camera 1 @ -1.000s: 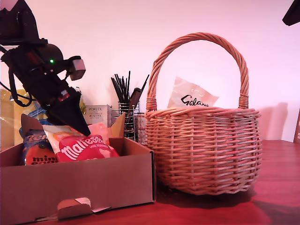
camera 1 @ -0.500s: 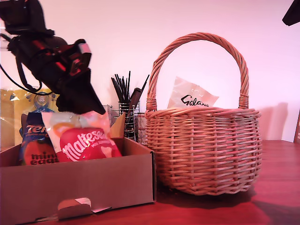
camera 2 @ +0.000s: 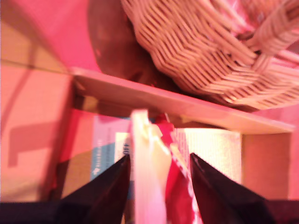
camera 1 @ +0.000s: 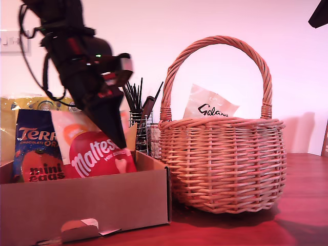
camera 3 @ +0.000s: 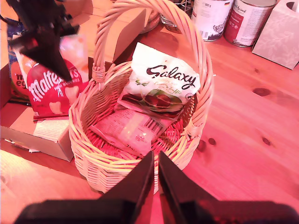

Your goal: Move the bags of Easter eggs from the cardboard box on the left into the woven basket on the right side.

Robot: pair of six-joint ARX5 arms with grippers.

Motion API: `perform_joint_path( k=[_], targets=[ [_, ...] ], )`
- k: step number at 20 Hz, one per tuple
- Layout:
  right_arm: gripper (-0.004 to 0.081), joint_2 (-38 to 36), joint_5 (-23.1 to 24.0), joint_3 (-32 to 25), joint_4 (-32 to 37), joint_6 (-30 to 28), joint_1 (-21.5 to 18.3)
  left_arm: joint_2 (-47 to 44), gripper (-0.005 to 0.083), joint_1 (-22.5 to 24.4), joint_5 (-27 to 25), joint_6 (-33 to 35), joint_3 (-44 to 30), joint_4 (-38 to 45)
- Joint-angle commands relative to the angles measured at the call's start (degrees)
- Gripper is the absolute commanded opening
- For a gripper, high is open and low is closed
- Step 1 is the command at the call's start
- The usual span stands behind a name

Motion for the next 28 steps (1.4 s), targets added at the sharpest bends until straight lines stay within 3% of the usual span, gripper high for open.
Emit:
perform_joint_path(
  k=[1,6,10,11,16,23,28],
  targets=[
    [-0.0013,-0.04,-1.01,0.98,0.39,0.02,0.26,1.25,0.0245,-0.57,-1.36,-0.44,-1.01,0.11],
    [-0.0013,-0.04,-1.33,0.98,0.39,0.02,0.26,1.79,0.0230,-0.81,-1.92,-1.92,-1.70,0.28],
    [-0.0013,-0.04,-1.33,0.98,0.42,0.02,0.26,3.50,-0.0008,-0.83,-1.95,-1.88,-1.90,-0.46],
    [-0.0013,-0.04,-1.33,0.98,0.42,0.02,0.26,3.50,-0.0021,-0.85,-1.99,-1.36,-1.90,-0.35],
    [-0.0013,-0.04,-1.33,0.98,0.59,0.02,0.26,3.04,-0.0021,-0.74,-4.90,-0.33,0.79,-4.00],
    [-0.0013,-0.04,-1.33,0.98,0.61,0.02,0.26,2.82,-0.0021,-0.76,-4.66,-0.44,16.35,-14.71],
    [-0.0013,-0.04,-1.33,0.98,0.61,0.02,0.26,2.69,-0.0021,-0.94,-3.78,-0.44,23.45,-20.61]
  ],
)
